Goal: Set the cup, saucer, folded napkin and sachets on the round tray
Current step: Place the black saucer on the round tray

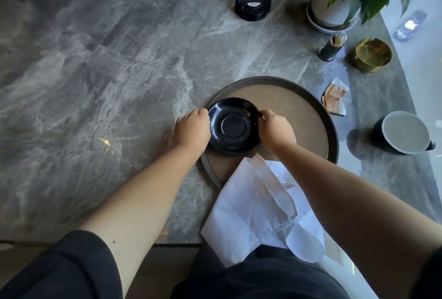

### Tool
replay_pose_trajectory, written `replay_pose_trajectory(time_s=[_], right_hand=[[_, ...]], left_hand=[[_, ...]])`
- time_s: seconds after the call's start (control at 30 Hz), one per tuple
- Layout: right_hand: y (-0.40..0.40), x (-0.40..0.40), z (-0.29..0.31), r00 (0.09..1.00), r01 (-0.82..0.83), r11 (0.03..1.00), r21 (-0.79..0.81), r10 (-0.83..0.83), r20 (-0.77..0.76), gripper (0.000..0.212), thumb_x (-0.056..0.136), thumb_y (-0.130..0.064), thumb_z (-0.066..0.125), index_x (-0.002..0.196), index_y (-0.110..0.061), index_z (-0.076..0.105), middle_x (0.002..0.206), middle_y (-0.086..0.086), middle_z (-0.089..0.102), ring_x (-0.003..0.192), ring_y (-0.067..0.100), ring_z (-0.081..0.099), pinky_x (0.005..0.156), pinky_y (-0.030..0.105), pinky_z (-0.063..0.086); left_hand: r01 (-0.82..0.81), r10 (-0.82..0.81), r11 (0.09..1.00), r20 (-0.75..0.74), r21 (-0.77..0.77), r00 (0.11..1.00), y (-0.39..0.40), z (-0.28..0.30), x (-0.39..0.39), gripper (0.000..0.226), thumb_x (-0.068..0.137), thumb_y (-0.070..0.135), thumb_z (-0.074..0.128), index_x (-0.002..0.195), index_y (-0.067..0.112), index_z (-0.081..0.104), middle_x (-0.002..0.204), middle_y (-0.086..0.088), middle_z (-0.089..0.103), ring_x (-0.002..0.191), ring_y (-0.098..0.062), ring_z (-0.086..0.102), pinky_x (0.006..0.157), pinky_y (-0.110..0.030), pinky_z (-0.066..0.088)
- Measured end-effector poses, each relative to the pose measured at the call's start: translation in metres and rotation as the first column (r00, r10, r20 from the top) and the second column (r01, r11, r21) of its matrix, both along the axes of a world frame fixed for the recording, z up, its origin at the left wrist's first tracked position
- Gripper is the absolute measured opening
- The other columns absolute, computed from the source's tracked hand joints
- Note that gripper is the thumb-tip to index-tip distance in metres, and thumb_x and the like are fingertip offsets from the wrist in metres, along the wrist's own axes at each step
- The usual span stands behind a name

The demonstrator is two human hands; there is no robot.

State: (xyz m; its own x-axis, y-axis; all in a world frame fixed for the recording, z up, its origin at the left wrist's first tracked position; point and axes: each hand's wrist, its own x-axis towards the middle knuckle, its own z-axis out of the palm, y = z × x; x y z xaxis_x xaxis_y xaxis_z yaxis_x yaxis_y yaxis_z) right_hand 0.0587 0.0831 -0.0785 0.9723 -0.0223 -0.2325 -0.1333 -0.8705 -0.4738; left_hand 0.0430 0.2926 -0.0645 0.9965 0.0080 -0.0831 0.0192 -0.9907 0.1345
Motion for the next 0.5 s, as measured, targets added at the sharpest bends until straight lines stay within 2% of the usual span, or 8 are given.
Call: replay_pose_trajectory(time_s=[0.37, 0.5], right_hand=[[-0.0013, -0.0008, 0.002, 1.0, 0.001, 1.0, -0.01, -0.001, -0.012, 0.03, 0.094, -0.022, 0.036, 0.11, -0.011, 0.057, 0.097, 0.019, 0.066, 0.082, 0.039, 0.059, 0.063, 0.034, 0.04], [-0.0073, -0.0023, 0.0084, 1.0, 0.001, 1.0, -0.015, -0.001, -0.005, 0.036, 0.096, -0.032, 0.037, 0.119, -0.011, 0.055, 0.113, 0.018, 0.063, 0.098, 0.04, 0.058, 0.071, 0.037, 0.041]], left_hand=[[0.024, -0.025, 0.995, 0.012, 0.096, 1.0, -0.0021, -0.0066, -0.0004, 0.014, 0.094, 0.011, 0.046, 0.104, 0.009, 0.056, 0.105, -0.012, 0.064, 0.093, -0.032, 0.061, 0.08, -0.041, 0.042], [-0.013, 0.01, 0.998, 0.04, 0.066, 0.999, -0.001, 0.0015, -0.0009, 0.018, 0.095, 0.017, 0.045, 0.105, 0.008, 0.057, 0.108, -0.015, 0.06, 0.096, -0.035, 0.057, 0.081, -0.043, 0.04]])
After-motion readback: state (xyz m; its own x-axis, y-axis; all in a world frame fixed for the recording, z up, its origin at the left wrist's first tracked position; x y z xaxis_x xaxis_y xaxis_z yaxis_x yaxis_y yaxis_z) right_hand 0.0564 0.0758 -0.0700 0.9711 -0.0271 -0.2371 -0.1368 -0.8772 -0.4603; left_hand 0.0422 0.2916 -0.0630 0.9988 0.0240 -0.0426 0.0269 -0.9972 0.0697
